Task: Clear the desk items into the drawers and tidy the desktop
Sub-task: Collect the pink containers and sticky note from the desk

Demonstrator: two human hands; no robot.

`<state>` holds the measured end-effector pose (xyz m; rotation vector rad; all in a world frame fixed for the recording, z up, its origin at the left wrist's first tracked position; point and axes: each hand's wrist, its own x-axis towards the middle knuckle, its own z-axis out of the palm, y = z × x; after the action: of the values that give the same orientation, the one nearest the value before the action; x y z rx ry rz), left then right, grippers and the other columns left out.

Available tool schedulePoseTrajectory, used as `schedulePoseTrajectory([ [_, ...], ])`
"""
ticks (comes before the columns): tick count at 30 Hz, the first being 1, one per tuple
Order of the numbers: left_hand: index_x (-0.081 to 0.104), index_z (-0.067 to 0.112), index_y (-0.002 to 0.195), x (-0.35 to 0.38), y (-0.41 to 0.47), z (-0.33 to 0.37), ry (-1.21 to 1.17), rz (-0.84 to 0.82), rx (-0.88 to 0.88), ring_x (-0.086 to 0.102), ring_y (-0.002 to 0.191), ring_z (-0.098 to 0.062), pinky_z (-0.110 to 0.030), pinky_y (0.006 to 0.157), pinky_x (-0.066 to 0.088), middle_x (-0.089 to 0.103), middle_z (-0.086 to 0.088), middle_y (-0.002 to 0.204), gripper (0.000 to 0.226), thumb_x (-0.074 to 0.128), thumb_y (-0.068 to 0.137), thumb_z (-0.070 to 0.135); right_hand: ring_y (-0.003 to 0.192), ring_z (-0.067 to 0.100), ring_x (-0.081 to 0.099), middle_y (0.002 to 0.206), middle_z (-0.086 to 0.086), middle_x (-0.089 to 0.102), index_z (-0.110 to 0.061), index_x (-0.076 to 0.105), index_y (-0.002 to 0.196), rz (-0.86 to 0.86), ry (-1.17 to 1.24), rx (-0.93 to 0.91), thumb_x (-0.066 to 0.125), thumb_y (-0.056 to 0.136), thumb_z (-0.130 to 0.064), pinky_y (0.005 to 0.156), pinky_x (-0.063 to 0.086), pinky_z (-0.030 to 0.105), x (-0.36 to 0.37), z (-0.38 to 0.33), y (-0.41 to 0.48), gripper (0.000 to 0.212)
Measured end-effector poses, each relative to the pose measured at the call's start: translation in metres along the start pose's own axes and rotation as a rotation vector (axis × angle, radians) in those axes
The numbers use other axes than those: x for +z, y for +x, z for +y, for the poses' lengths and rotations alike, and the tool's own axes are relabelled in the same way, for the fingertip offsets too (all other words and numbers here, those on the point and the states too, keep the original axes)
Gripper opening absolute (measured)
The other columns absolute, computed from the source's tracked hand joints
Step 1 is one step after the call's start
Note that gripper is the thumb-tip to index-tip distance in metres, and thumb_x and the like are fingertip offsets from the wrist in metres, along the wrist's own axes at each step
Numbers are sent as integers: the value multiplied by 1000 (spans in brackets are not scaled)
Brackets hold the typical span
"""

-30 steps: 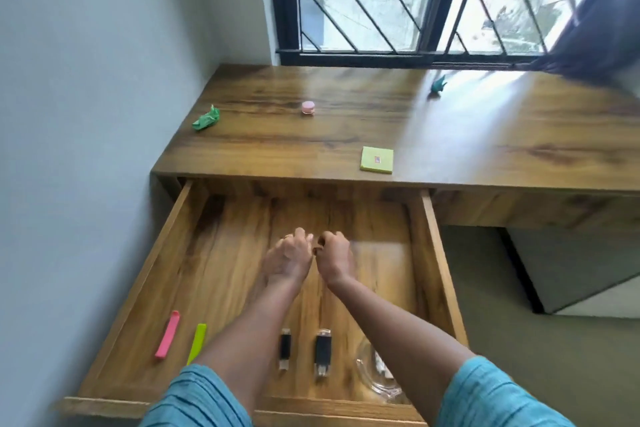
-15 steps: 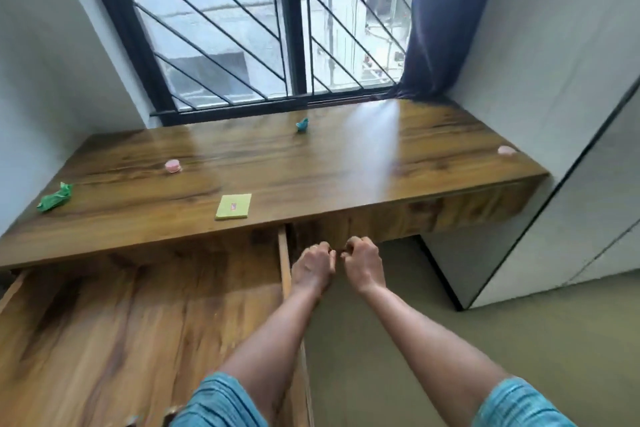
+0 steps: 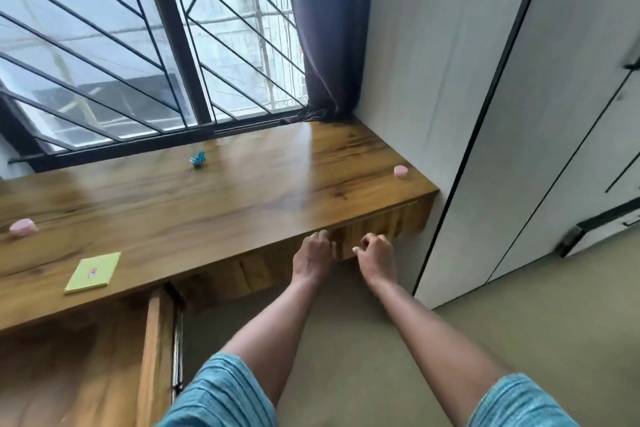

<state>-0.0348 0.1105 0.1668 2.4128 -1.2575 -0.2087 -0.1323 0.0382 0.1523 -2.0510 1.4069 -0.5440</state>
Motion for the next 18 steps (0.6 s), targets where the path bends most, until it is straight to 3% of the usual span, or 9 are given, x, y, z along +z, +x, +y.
schedulePoseTrajectory([
  [12, 56, 12, 118, 22, 175, 49, -37, -6, 84, 57, 107, -30, -33, 79, 47, 60, -12, 118, 28, 40, 97, 23, 115, 29, 55, 133, 15, 47, -8, 54, 126, 18, -222, -10, 64, 88, -29, 92, 51, 33, -21, 12, 172, 45],
  [18, 57, 12, 116, 45, 224, 48, -12, -38, 102, 56, 106, -29, -35, 81, 49, 59, -10, 117, 27, 41, 97, 23, 125, 33, 45, 143, 19, 32, -9, 44, 132, 0, -354, 72, 59, 91, -25, 102, 43, 39, -16, 24, 242, 46],
])
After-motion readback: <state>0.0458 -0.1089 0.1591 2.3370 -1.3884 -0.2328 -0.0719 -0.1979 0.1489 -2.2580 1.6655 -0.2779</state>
